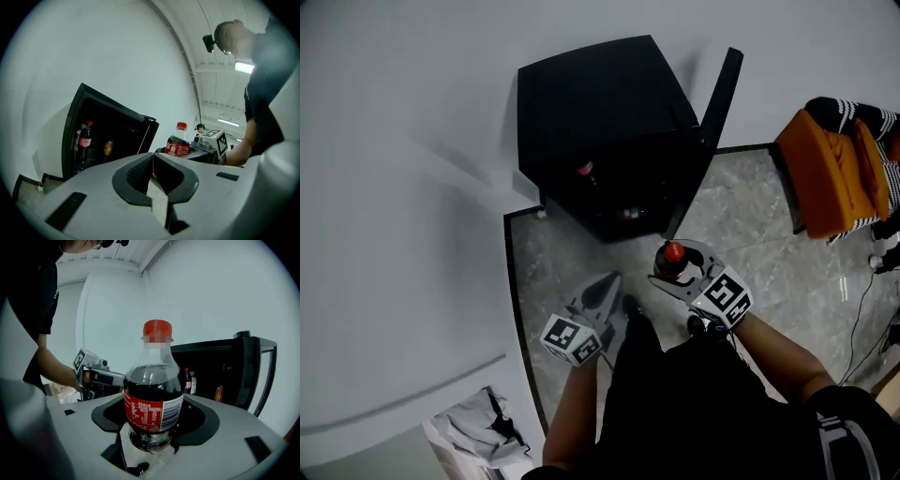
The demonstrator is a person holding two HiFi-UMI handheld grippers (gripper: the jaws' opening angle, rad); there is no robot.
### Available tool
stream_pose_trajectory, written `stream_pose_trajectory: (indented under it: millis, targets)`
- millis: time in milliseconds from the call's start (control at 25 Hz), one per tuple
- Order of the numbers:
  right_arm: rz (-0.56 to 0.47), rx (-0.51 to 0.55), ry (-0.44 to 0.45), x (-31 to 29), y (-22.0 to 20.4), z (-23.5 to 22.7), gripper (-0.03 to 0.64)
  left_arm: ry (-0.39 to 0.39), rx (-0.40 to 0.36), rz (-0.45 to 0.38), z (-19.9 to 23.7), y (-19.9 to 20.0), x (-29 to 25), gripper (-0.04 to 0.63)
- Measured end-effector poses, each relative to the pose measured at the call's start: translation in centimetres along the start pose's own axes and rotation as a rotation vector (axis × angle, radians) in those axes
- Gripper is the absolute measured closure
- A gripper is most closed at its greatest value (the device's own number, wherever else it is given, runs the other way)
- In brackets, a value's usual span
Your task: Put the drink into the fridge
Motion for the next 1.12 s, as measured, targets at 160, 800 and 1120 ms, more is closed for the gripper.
stream_pose_trajectory:
  millis: [160,800,1120]
  targets:
    - [-0.017,-0.017,-0.079,-4.1,1.0,-0.6,0.313,-0.043,-0.02,0.019,4.9,0.2,-0.5,0.583]
    - [-0.085,-0.061,-0.278,-13.9,-1.9,-10.4,0.313,-0.058,-0.046,0.033,14.8,-5.9,-9.1,0.581]
    - [-0.168,-0.06,-0.312,-17.3,-3.9,-17.0,0.313,0.007,-0.115,0.035,17.7,-9.3,-15.5,0.581]
Point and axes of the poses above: the fingertips, and each gripper's own axes: x backward along the fingers, z to its left, y out of its top, the point moved 8 cm from there along x, backward along the fingers, and after that the axes turned 14 degrees about -x, right-handed, at the moved point
